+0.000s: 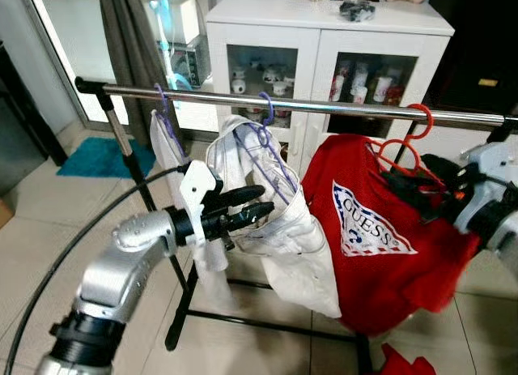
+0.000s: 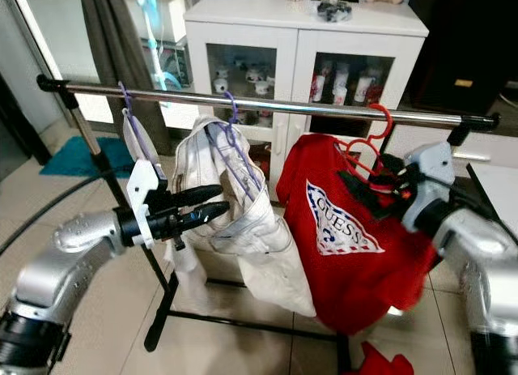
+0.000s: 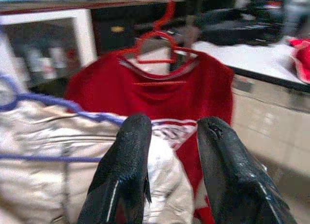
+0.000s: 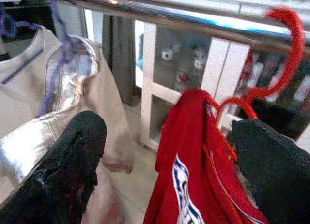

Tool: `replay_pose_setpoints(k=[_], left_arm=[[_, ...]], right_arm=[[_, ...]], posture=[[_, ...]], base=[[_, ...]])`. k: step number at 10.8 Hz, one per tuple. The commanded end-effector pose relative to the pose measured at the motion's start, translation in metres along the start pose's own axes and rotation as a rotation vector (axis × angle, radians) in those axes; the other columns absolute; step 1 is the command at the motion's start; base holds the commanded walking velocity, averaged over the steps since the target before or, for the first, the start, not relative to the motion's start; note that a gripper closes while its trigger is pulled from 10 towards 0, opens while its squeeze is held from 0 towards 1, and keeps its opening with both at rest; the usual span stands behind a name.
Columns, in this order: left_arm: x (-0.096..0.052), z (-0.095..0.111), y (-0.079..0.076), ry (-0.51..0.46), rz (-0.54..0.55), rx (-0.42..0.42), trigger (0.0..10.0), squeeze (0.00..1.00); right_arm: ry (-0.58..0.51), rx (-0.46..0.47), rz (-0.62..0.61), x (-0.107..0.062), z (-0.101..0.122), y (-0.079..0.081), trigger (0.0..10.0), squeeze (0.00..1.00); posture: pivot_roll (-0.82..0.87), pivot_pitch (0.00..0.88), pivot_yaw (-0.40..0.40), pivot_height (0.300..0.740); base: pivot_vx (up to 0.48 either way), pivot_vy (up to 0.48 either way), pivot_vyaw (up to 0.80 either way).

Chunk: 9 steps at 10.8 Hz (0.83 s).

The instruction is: Hang hanger

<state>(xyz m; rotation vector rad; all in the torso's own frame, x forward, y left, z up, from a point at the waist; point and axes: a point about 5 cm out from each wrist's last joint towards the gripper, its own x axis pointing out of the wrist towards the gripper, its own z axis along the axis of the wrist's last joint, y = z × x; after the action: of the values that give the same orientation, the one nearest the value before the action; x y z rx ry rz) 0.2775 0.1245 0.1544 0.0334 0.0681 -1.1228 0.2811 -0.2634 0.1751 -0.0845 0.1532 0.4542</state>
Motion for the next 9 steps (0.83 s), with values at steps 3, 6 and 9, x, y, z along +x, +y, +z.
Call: replay_pose_setpoints(k=[3,6,9], left_arm=[[0.002,0.001,-0.001,0.034,-0.098,-0.014,10.0,0.00],[0.004,0.003,0.000,0.039,-0.124,-0.004,10.0,0.00],[0.004,0.004,0.001,0.037,-0.125,0.002,10.0,0.00]], right_arm=[[0.052,0.018,-0.023,0.015,-0.006,-0.021,10.0,0.28],[0.091,-0.001,-0.081,0.028,-0.001,-0.051,10.0,0.00],[0.106,-0.014,-0.040,0.026,0.006,-0.063,10.0,0.00]], posture=[[-0.16,0.000,0.066,0.740],[-0.15,0.000,0.063,0.740],[-0.15,0.000,0.058,0.740]], base=[[0.000,0.000,0.00],[0.000,0.000,0.00],[0.000,0.000,0.00]])
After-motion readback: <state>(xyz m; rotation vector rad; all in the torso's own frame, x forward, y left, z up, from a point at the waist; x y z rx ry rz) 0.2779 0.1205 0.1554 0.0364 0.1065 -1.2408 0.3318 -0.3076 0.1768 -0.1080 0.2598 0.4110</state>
